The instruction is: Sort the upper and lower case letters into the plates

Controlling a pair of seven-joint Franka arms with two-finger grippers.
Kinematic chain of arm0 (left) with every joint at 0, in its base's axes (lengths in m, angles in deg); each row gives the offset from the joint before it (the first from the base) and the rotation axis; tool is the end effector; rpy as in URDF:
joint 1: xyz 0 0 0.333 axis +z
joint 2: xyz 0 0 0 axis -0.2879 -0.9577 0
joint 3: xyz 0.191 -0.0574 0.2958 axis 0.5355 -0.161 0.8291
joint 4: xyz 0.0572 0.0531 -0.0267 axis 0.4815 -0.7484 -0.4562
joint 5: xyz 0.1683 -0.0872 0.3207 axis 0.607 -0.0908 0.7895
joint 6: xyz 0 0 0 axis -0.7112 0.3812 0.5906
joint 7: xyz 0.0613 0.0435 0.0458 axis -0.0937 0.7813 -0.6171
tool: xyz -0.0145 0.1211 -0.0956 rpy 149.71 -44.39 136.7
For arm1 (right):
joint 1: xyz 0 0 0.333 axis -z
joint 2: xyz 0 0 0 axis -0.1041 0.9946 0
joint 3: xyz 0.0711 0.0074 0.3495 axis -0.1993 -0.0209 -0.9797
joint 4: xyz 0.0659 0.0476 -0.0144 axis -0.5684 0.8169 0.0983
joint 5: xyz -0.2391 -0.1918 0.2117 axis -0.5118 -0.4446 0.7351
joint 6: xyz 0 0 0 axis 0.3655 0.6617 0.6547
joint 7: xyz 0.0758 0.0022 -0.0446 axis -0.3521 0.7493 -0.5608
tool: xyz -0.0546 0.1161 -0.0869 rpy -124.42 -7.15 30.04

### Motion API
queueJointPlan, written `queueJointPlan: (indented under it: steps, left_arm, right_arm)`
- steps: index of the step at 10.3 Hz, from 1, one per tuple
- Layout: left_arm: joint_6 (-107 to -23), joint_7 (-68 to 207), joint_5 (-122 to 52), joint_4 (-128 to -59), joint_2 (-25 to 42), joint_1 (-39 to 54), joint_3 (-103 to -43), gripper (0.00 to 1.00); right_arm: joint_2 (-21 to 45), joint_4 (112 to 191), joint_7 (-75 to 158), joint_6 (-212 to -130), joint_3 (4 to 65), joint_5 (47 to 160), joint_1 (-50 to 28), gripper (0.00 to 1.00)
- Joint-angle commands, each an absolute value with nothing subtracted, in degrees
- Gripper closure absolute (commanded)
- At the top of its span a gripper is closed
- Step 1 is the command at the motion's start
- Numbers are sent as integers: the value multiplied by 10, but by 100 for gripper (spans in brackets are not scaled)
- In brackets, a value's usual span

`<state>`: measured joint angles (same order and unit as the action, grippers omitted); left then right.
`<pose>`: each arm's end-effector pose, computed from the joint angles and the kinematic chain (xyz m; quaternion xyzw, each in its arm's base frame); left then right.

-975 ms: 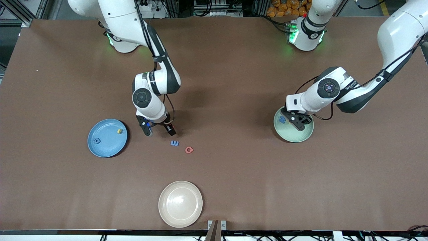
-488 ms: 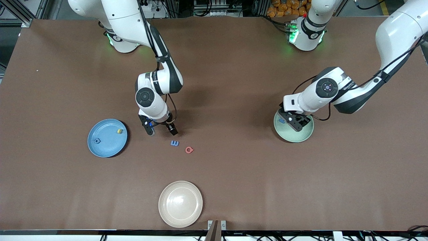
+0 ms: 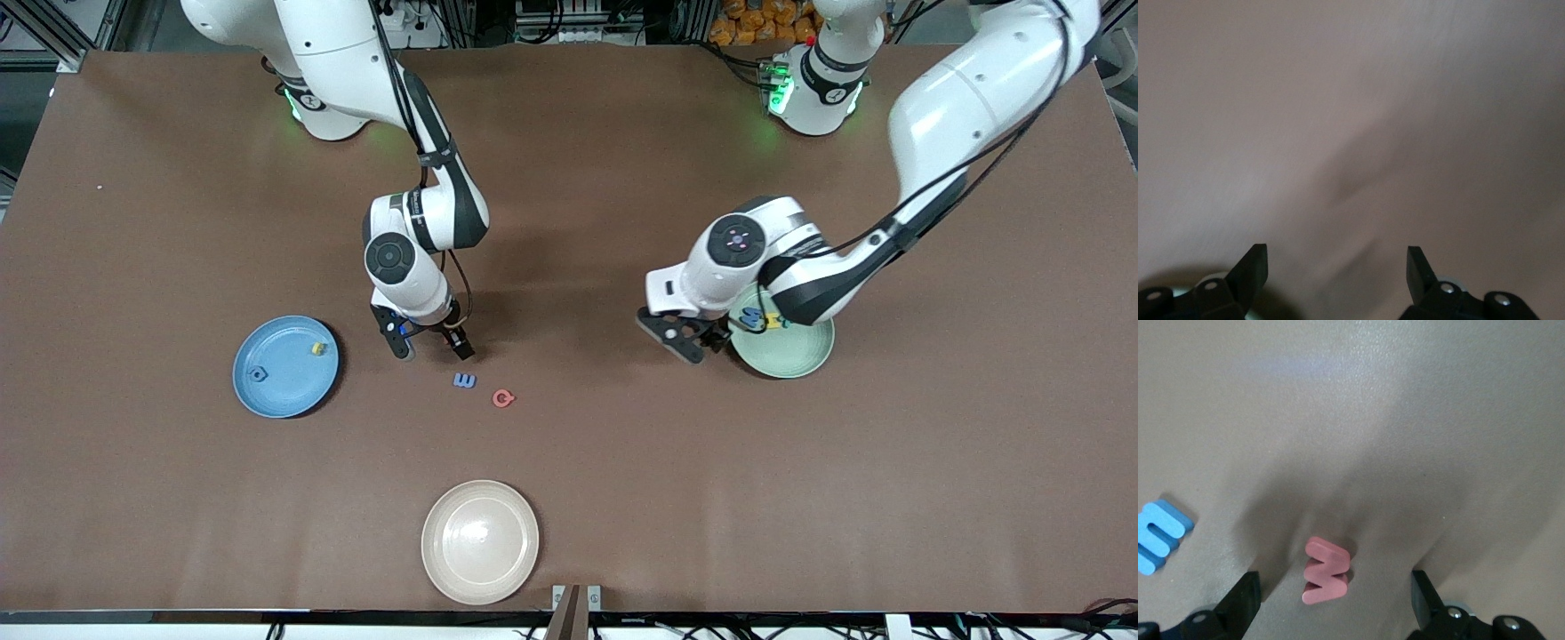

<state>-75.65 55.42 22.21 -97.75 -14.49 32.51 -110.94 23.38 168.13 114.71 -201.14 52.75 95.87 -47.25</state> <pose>0.5611 -0.3333 0.2259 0.9360 -0.3507 0.0202 0.0222 0.5207 0.3100 0.1678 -0.8691 0.4940 0.0196 0.0174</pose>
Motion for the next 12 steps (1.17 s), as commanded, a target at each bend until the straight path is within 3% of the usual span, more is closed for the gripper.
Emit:
queueJointPlan:
  steps: [1,2,5,9,12]
  left_arm:
    - [-819,560,203,-912,-160,250,-1041,7]
    - [-852,565,206,-891,-162,212,-1008,6]
    - [-983,558,199,-814,-175,87,-900,4]
    - [-1153,567,207,-785,-202,56,-859,0]
    - [-1192,560,205,-757,-208,-29,-782,0]
  right_arm:
    - [234,1689,1150,-2023,532,975,-483,26]
    - [234,1689,1151,-2028,532,975,-485,99]
    - [233,1690,1157,-2039,533,975,-486,100]
    - [227,1689,1153,-2038,534,975,-484,100]
    - [218,1688,1146,-2033,554,967,-485,100]
